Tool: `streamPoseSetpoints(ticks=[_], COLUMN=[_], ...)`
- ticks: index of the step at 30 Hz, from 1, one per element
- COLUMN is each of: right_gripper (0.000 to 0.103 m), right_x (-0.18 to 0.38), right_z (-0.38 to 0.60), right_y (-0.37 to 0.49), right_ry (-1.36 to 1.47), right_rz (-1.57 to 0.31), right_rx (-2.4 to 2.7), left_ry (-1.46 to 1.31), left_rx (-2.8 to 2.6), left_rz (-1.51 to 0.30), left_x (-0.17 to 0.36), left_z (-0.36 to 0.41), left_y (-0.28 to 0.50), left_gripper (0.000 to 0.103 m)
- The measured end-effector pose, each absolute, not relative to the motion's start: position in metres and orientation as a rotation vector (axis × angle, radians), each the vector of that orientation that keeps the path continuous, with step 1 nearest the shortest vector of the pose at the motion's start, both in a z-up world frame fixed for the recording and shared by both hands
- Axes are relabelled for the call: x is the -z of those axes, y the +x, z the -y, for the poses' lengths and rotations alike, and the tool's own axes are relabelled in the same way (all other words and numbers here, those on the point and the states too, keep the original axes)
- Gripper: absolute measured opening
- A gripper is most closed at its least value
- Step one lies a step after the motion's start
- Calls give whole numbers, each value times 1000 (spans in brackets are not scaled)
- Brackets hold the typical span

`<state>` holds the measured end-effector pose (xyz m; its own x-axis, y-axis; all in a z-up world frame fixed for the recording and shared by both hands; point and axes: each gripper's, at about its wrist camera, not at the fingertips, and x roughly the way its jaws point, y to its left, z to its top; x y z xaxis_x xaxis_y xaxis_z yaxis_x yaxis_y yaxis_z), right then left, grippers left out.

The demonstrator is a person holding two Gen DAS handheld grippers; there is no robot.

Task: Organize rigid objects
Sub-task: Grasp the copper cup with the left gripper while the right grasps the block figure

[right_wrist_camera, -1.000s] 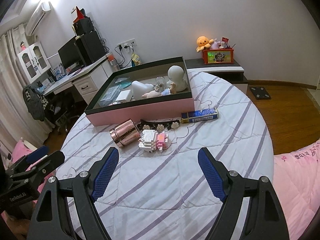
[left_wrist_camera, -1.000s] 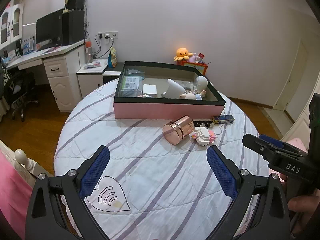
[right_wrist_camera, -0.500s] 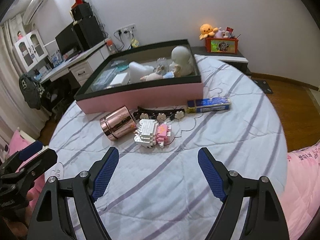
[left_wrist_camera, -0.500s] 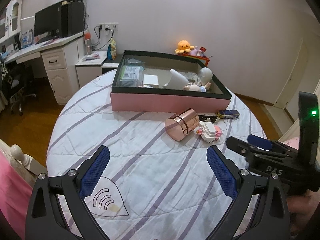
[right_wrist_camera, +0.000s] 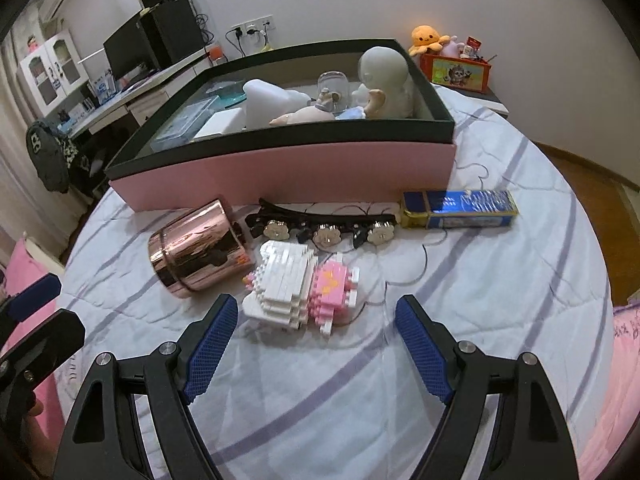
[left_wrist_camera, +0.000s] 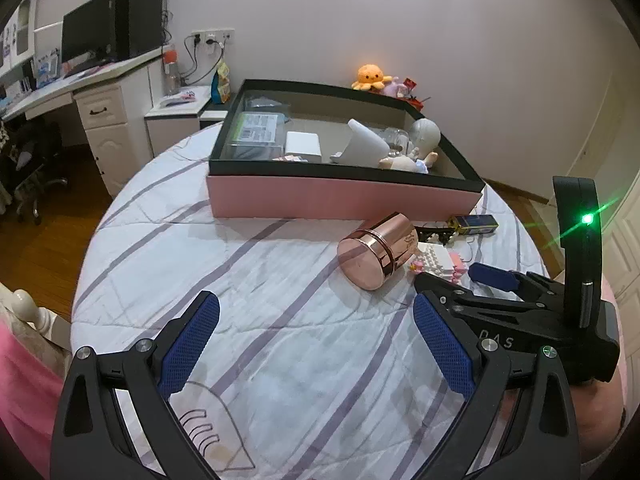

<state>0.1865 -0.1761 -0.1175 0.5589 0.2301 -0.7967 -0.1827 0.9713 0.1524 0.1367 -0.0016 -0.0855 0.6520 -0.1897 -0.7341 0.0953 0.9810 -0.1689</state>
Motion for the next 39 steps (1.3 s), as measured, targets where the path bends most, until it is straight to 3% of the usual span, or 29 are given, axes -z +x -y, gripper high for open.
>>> streamPoseSetpoints(ticks=[2, 6, 21, 24, 26, 27, 28, 39], right_gripper=[80, 56, 56, 56, 56, 56, 56, 56], right_x=[119, 117, 116, 116, 116, 116, 117, 113], right_z=[176, 182, 208, 210, 210, 211, 211, 211], right_y=[188, 189, 196, 198, 198, 198, 197, 188], right_ry=[32, 14, 87, 95, 96, 96, 97, 109], right_rz=[-940, -928, -920, -922, -921, -921, -921, -919], right_rx=[-248, -244, -259, -260, -261, -261, -261, -263], left_ry=[-115, -103, 4, -32, -33, -23, -23, -110], left_rx=[166, 172, 198, 244, 269, 282, 297, 309], left_rz=[-854, -869, -903, -927, -938, -938, -941, -928], left_x=[89, 94, 117, 125, 128, 128, 128, 124], left_z=[5, 11, 49, 50, 52, 54, 55, 38], left_y=[142, 151, 197, 206, 208, 208, 208, 196], left_gripper=[99, 99, 98, 87, 71, 57, 53, 51])
